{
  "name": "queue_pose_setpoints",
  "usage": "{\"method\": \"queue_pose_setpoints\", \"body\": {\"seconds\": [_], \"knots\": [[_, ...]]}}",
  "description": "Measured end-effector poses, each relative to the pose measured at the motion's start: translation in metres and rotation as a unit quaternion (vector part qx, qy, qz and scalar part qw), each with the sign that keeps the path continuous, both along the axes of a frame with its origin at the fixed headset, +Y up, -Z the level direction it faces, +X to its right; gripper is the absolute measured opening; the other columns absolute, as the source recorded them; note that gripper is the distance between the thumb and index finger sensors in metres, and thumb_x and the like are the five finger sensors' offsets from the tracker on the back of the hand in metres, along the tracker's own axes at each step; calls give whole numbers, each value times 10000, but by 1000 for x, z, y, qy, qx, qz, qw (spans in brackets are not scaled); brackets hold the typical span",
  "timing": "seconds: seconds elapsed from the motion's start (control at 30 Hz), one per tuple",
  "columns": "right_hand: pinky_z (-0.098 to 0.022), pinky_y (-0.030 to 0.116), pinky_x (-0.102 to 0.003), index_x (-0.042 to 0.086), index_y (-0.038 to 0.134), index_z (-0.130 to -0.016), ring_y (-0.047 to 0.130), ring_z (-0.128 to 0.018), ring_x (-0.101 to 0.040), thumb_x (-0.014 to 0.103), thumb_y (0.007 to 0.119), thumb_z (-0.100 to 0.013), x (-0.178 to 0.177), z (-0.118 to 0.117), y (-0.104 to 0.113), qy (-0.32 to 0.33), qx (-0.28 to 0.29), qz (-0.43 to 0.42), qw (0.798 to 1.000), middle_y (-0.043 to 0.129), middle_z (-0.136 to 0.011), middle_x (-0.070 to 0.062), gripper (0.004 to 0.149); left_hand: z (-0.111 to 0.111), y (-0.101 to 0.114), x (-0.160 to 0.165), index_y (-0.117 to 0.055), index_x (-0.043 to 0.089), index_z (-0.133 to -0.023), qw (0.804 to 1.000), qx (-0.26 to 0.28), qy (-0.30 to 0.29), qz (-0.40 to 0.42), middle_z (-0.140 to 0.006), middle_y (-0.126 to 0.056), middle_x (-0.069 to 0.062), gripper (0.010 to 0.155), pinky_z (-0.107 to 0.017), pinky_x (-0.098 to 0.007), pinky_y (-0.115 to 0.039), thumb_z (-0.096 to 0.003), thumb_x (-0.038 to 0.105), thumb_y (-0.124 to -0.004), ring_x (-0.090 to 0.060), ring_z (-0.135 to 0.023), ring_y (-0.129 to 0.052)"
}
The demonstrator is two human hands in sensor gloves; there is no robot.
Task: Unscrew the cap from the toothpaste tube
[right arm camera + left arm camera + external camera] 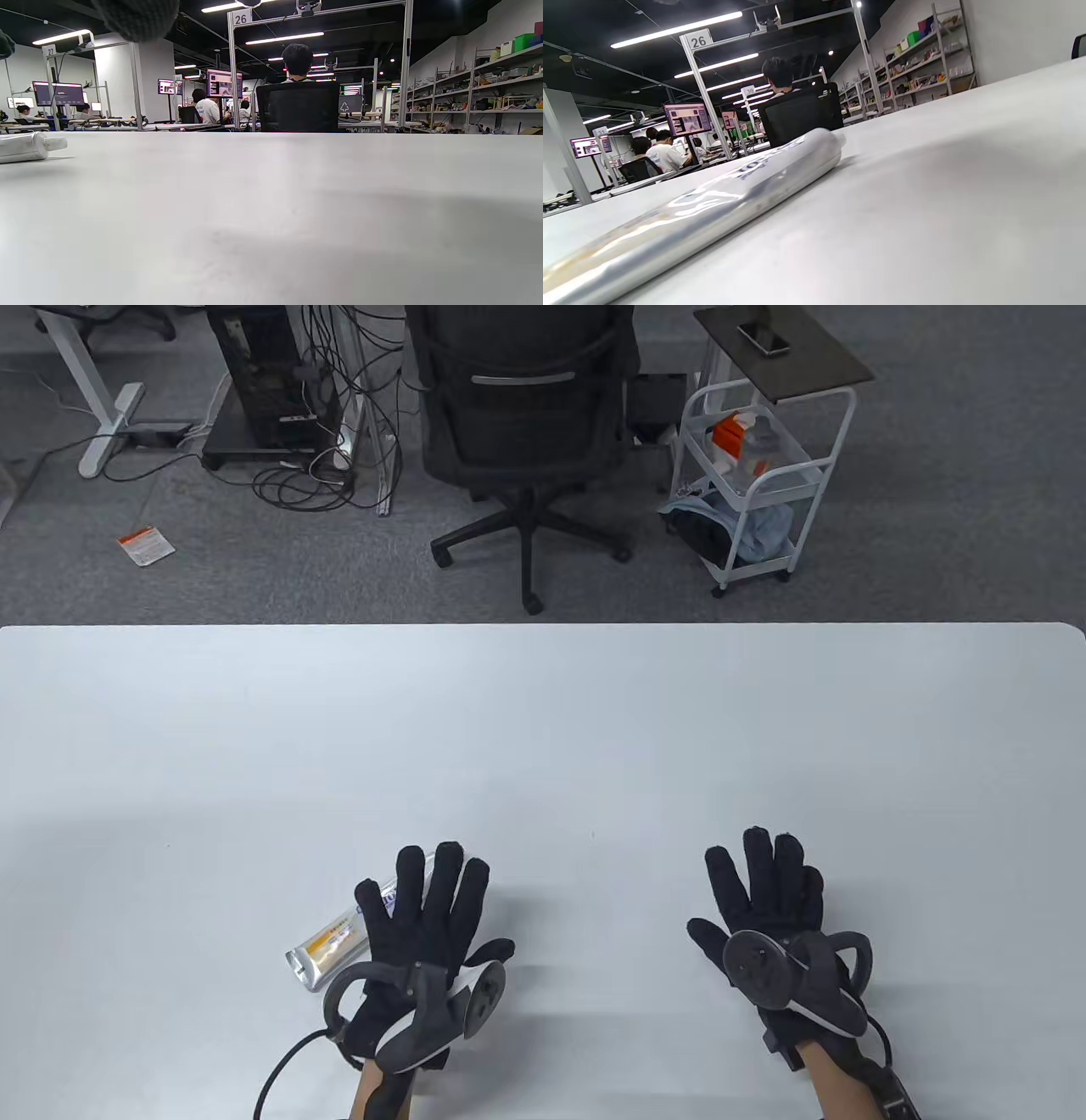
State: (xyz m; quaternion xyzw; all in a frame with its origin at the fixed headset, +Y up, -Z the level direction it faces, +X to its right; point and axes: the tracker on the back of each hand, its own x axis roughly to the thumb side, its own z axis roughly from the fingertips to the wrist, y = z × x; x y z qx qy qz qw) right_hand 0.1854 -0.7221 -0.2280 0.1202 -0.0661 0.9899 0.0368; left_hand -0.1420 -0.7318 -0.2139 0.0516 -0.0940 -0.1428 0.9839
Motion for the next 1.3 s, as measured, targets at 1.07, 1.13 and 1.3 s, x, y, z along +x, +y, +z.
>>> {"method": "queue_pose_setpoints", "body": {"seconds": [1.07,1.13,1.3], "knots": [[-723,165,-732,156,143,-1142,-76,-1000,-535,548,577,-563,-8,-3,-9,24,-57,-6,998,-64,-1138,-247,824,-4,-4,0,-186,256,-1241,999,-42,-7,5,-1327,-179,-121,849,-791,-781,-411,-543,700,-375,-484,-1214,-286],[-716,150,-734,155,144,-1144,-78,-999,-534,546,564,-566,-8,-3,-10,25,-58,-5,998,-61,-1138,-248,814,-4,-3,0,-190,261,-1240,999,-44,-9,6,-1330,-193,-115,846,-792,-779,-420,-542,702,-374,-476,-1218,-306],[-718,146,-733,157,124,-1140,-96,-992,-531,557,551,-563,-9,-2,-10,25,-52,-1,998,-84,-1130,-244,822,-4,-4,1,-185,270,-1242,999,-47,-16,11,-1336,-196,-102,863,-796,-781,-421,-530,721,-369,-471,-1225,-306]]}}
